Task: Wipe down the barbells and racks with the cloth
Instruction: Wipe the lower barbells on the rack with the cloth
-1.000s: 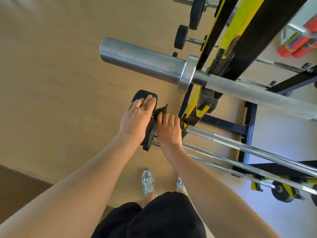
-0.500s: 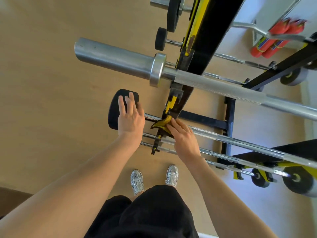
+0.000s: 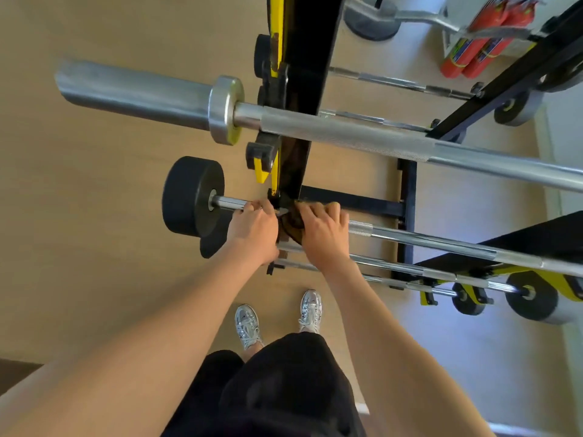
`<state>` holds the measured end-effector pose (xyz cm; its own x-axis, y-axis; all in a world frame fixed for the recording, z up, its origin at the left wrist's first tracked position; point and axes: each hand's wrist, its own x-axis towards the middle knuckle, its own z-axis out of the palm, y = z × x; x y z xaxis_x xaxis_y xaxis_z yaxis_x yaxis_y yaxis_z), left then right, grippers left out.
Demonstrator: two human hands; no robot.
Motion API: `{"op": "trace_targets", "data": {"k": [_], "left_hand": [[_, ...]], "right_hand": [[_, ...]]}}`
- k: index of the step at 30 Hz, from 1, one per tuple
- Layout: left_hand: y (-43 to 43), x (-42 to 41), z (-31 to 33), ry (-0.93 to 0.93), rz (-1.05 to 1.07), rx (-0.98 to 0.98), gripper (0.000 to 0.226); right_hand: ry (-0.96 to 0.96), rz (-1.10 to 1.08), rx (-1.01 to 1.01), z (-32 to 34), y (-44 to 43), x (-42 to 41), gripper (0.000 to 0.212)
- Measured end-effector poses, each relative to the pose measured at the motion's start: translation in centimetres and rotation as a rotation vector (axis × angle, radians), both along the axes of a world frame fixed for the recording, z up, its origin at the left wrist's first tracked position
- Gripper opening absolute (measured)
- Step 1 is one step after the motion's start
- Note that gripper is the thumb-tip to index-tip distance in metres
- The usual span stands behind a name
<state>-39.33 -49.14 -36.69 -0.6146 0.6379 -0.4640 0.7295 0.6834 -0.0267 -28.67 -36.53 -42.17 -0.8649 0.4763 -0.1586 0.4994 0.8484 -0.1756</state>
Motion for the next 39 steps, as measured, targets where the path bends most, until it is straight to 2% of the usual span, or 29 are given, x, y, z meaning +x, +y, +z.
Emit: {"op": "trace_targets", "data": {"k": [3, 4, 7, 8, 10, 12, 14, 16, 19, 21, 24, 25, 29, 30, 32, 35, 37, 39], "left_hand": [[0.9, -0.6, 0.7, -0.004, -0.039, -0.045, 0.063], [1.0, -0.6, 0.6, 0.006, -0.045, -0.057, 0.06], [0.7, -0.1, -0.2, 0.027, -0.028, -0.065, 0.075], [0.6, 0.1, -0.5, 0.028, -0.022, -0.069, 0.081], [0.6, 0.3, -0.5, 0.023, -0.019, -0.09, 0.088], [0.9, 0.5, -0.2, 0.023, -0.013, -0.117, 0.093], [1.1, 0.6, 0.0, 0.018, -0.001, -0.126, 0.095], [1.0, 0.6, 0.1, 0.012, 0.001, -0.125, 0.093], [0.9, 0.6, -0.1, 0.007, 0.017, -0.118, 0.091], [1.0, 0.8, -0.1, 0.0, 0.029, -0.114, 0.092], [1.0, 1.2, 0.0, 0.001, 0.041, -0.121, 0.093], [1.0, 1.3, 0.0, 0.003, 0.044, -0.127, 0.093], [1.2, 1.2, 0.1, 0.011, 0.055, -0.155, 0.096], [1.3, 1.1, 0.2, 0.01, 0.06, -0.159, 0.097], [1.6, 1.2, 0.4, -0.006, 0.088, -0.16, 0.093], [2.4, 1.7, 0.5, 0.014, 0.148, -0.13, 0.081], [3.3, 2.3, 1.0, 0.04, 0.156, -0.098, 0.068], [4.1, 3.0, 1.4, 0.044, 0.14, -0.032, 0.048]], "right_hand": [[-0.075, -0.207, 0.065, -0.4, 6.4, 5.6, 0.025], [-0.099, -0.329, 0.1, -0.4, 8.1, 7.1, 0.024], [-0.109, -0.745, 0.14, 0.3, 8.5, 5.3, 0.048], [-0.106, -0.753, 0.107, 0.6, 7.3, 3.2, 0.052], [-0.075, -0.481, -0.045, 1.0, 2.6, -0.9, 0.047], [-0.067, -0.149, -0.077, 0.6, -2.4, -3.1, 0.038], [-0.071, 0.033, -0.06, 0.6, -2.6, -3.2, 0.043], [-0.045, 0.116, -0.063, 0.7, 0.5, -1.5, 0.042], [-0.057, -0.012, 0.003, 0.4, 6.1, 3.4, 0.051], [-0.063, -0.153, 0.097, 0.3, 7.5, 5.5, 0.04], [-0.088, -0.402, 0.073, 0.4, 5.3, 2.8, 0.042], [-0.092, -0.4, 0.024, 0.5, 4.1, 1.1, 0.044], [-0.024, 0.06, -0.145, 1.3, 1.7, -1.5, 0.034], [-0.05, 0.088, -0.165, 1.6, 3.2, -0.9, 0.03], [-0.095, -0.075, -0.184, 1.5, 6.5, 2.0, 0.024], [-0.011, -0.368, -0.048, 1.3, 10.1, 6.8, 0.025], [-0.047, -0.405, 0.003, 0.9, 9.4, 6.5, 0.022], [-0.045, -0.307, -0.061, 0.3, 6.8, 4.2, 0.02]]}}
